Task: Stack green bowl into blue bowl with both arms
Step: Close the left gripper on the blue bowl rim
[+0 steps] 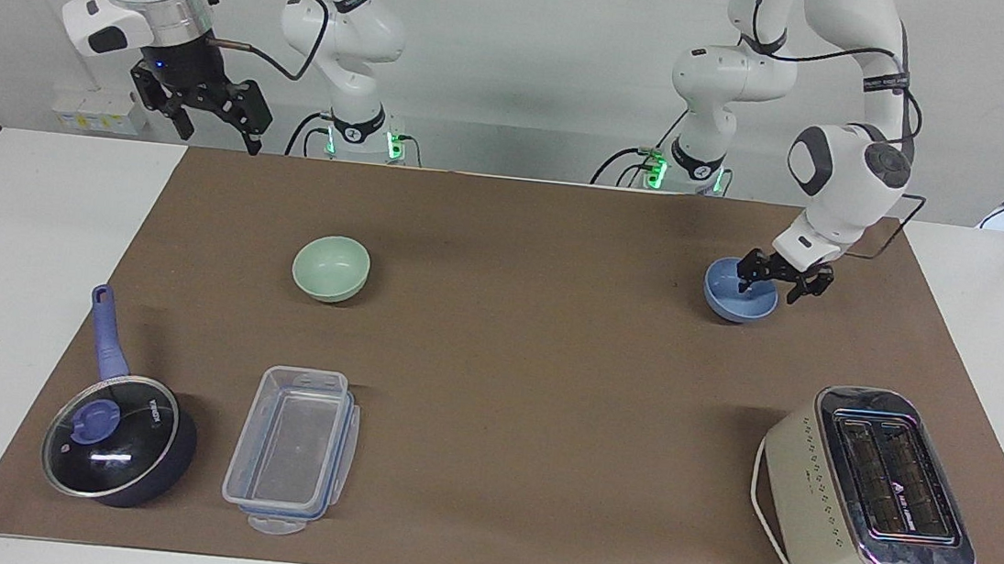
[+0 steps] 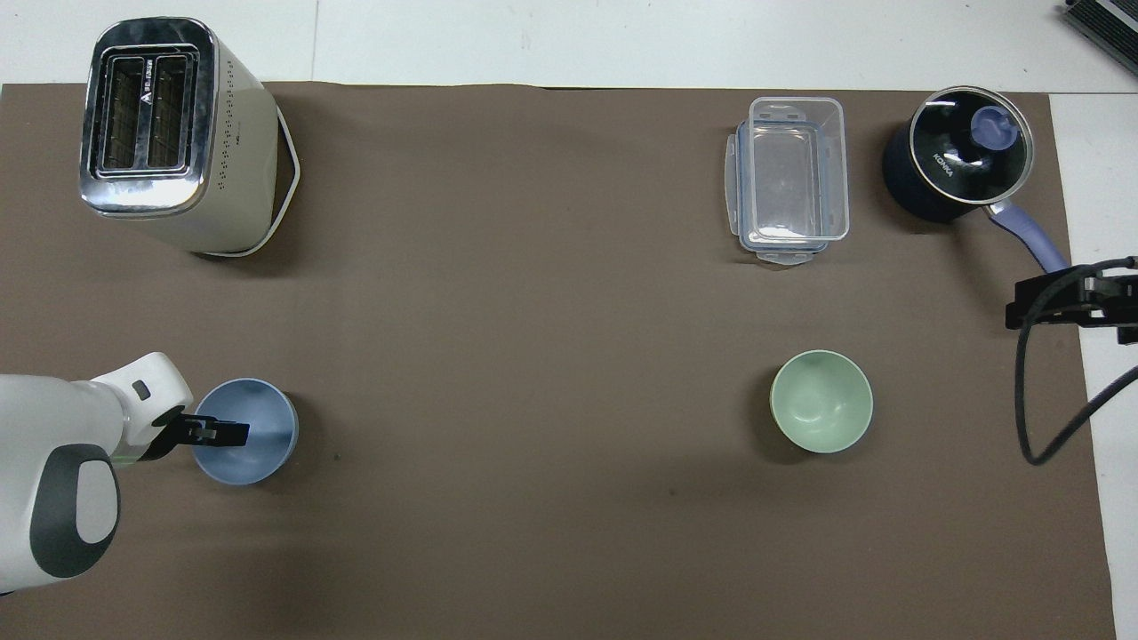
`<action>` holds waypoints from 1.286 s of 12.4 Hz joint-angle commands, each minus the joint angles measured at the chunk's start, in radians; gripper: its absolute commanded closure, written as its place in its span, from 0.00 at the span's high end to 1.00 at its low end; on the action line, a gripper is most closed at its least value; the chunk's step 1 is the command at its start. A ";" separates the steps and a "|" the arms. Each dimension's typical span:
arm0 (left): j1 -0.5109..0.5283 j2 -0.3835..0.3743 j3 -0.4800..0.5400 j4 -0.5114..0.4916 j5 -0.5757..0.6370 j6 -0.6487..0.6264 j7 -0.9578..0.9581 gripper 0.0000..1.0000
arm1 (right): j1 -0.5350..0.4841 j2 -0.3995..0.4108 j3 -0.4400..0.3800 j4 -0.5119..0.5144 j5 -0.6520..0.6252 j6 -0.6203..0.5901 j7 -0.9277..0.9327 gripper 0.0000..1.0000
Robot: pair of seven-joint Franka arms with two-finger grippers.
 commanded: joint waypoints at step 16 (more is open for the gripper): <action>-0.097 0.006 -0.008 0.327 -0.016 -0.362 -0.130 0.00 | -0.012 -0.004 0.007 0.001 0.000 0.001 -0.021 1.00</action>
